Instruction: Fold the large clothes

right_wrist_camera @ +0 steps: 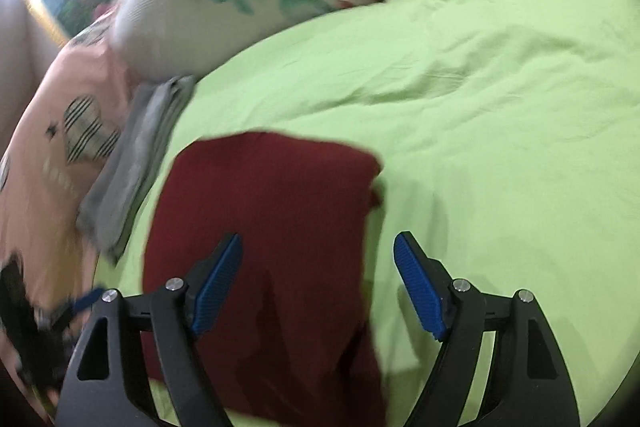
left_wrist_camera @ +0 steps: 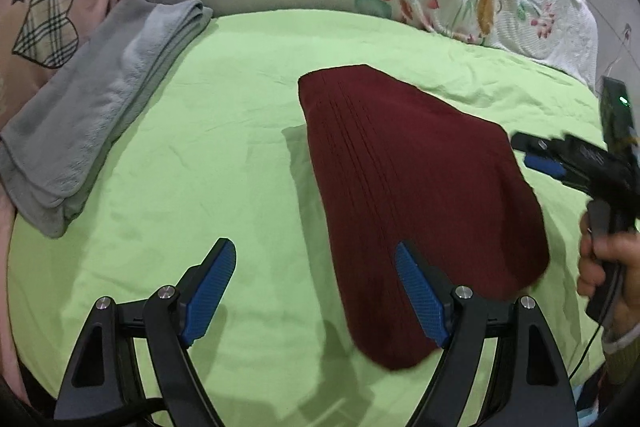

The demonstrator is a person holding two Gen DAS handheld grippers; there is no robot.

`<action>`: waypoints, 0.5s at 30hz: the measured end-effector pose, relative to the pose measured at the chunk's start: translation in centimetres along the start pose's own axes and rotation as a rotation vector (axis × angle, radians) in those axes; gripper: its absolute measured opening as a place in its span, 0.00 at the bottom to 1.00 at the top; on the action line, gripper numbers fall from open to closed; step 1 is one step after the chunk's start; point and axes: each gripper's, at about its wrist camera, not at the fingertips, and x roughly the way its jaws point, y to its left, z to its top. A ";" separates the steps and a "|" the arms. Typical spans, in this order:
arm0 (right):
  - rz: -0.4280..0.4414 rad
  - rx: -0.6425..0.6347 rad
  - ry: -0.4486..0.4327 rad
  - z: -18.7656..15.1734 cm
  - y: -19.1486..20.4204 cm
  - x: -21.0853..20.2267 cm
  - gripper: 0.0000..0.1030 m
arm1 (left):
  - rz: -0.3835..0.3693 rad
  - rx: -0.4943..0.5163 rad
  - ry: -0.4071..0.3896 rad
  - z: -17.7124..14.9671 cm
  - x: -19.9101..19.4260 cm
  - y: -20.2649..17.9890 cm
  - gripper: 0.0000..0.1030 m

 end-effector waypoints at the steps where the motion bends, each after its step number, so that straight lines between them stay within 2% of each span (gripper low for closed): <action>1: 0.002 0.019 0.007 0.6 -0.5 1.1 0.65 | 0.002 -0.003 0.009 0.3 0.7 -0.1 0.80; 2: 0.002 0.035 0.030 1.2 -1.0 2.4 0.32 | 0.004 -0.005 0.021 0.7 1.6 -0.1 0.80; 3: 0.014 0.058 0.057 1.6 -1.4 3.5 0.06 | 0.010 -0.008 0.029 0.8 2.0 -0.3 0.80; 4: 0.033 0.084 0.070 2.0 -1.7 4.1 0.07 | 0.015 -0.007 0.037 1.0 2.4 -0.4 0.80; 8: 0.026 0.036 -0.035 2.4 -0.4 2.1 0.06 | 0.008 -0.008 0.036 1.2 3.1 -0.5 0.82; 12: -0.022 0.043 0.034 1.4 -1.0 4.4 0.08 | 0.012 -0.010 0.037 0.9 4.3 -0.5 0.89; 15: -0.023 0.072 0.024 1.5 -1.3 3.8 0.22 | 0.013 -0.011 0.028 0.9 3.8 -0.2 0.89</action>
